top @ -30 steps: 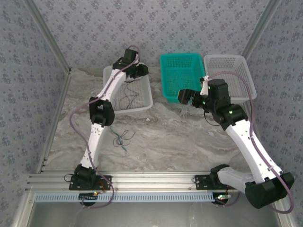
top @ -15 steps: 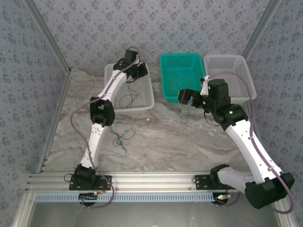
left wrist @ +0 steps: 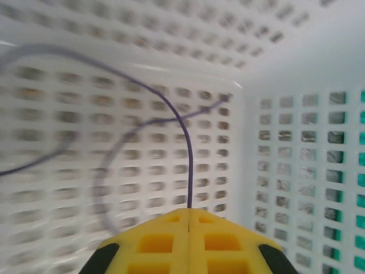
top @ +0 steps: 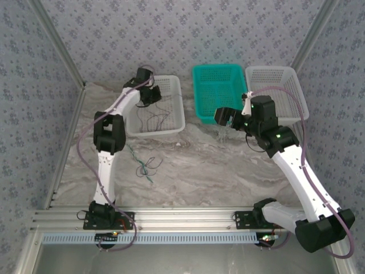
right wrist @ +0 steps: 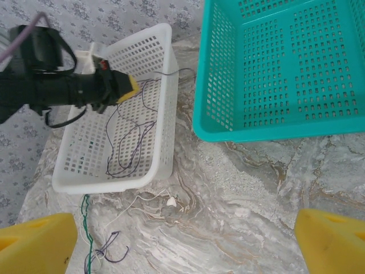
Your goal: Untangle the cables
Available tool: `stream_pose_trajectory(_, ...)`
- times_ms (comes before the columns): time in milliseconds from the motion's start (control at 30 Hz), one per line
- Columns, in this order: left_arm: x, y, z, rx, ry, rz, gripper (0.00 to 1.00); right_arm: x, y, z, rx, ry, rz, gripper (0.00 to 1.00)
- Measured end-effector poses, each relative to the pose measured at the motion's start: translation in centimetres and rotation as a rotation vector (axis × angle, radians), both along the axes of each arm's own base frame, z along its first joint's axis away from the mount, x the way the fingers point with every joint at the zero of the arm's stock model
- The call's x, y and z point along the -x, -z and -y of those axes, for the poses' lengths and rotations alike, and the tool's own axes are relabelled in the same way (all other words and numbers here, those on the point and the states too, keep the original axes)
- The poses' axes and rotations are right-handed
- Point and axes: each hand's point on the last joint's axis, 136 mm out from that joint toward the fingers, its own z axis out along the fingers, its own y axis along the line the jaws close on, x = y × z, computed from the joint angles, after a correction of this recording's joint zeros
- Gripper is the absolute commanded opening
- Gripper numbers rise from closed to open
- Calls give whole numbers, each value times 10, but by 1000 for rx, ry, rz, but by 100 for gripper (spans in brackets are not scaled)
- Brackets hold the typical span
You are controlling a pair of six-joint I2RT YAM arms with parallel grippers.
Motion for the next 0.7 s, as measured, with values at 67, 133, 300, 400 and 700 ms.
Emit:
stream_pose_trajectory(67,6,-16,-22,-62,-39,30,0,0,0,0,-3,2,0,100)
stream_pose_trajectory(133,13,-35,-44,-114,-82,71,0,0,0,0,-8,6,-3,100)
stream_pose_trajectory(300,20,-64,-64,-158,-120,142,0,0,0,0,-19,12,-10,100)
stream_pose_trajectory(400,19,-63,-66,-200,-133,153,0,-1,2,-1,-23,15,-19,100)
stream_pose_trajectory(700,48,-46,-128,-366,-264,114,0,1,5,-2,-18,14,-32,100)
